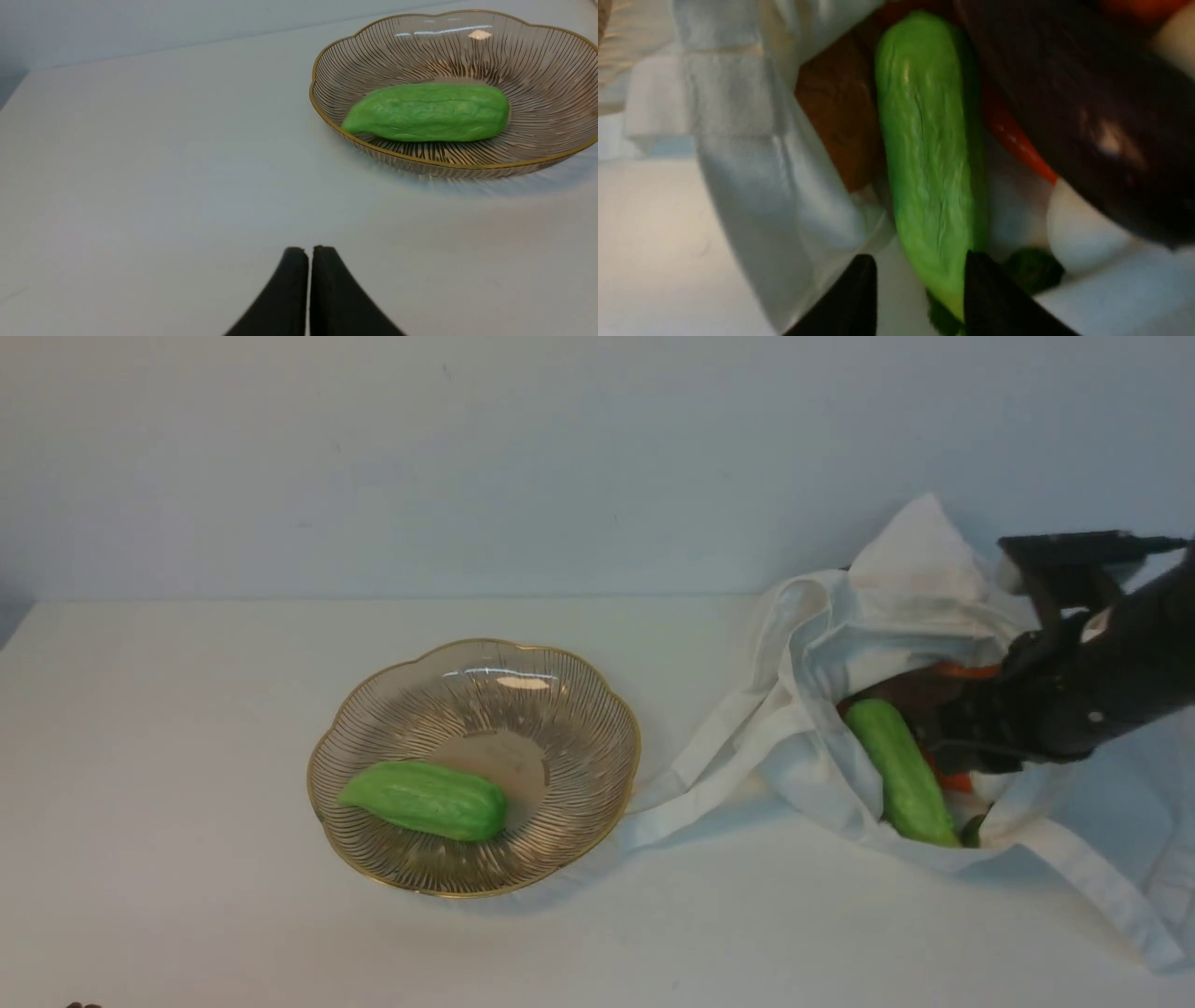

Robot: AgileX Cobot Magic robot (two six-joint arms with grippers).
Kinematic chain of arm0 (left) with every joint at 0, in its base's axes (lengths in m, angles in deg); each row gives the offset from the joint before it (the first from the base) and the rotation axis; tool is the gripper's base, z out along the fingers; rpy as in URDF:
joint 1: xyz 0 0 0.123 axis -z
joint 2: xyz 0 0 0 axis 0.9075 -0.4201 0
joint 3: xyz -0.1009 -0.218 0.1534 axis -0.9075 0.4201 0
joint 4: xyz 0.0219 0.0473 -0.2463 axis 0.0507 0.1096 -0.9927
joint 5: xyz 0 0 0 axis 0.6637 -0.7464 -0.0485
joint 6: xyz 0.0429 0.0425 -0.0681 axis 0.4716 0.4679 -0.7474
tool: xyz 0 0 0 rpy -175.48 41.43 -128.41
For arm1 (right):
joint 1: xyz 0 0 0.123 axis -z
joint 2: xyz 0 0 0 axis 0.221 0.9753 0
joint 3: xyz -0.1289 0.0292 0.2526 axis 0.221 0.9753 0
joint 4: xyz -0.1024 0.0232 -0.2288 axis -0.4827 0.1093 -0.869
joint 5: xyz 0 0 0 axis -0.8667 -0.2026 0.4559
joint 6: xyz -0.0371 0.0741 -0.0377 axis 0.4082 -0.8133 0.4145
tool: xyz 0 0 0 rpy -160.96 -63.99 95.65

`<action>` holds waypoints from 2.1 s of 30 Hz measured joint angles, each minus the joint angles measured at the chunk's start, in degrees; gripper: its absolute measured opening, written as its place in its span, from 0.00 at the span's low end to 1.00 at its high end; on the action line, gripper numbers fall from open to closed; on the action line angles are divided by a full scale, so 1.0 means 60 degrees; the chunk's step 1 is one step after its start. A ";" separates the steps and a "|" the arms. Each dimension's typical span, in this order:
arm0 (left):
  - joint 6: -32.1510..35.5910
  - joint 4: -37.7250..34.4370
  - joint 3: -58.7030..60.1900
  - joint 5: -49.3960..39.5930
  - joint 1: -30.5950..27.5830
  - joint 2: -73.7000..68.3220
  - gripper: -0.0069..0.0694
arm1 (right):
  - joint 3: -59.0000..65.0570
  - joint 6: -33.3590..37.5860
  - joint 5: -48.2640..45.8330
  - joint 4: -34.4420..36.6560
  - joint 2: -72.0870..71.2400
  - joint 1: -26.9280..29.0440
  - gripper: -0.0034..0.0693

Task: Take vegetables from cloth bag on white table place on plate.
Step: 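Reach into the cloth bag and grasp the green vegetable inside with the right gripper, then take the green vegetable out of the bag and place it on the plate with the right gripper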

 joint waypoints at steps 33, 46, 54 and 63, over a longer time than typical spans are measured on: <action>0.0000 0.0000 0.0000 0.0000 0.0000 0.0000 0.08 | -0.0094 0.0070 0.0290 0.0414 -0.3003 -0.0235 0.61; 0.0000 0.0000 0.0000 0.0000 0.0000 0.0000 0.08 | -0.3699 0.1730 0.0033 0.2185 0.0748 -0.3685 0.61; 0.0000 0.0000 0.0000 0.0000 0.0000 0.0000 0.08 | -0.5988 0.0352 -0.0618 0.1125 0.3914 -0.4279 0.61; 0.0000 0.0000 0.0000 0.0000 0.0000 0.0000 0.08 | -0.7729 -0.0743 -0.2222 0.0571 0.5140 -0.4279 0.85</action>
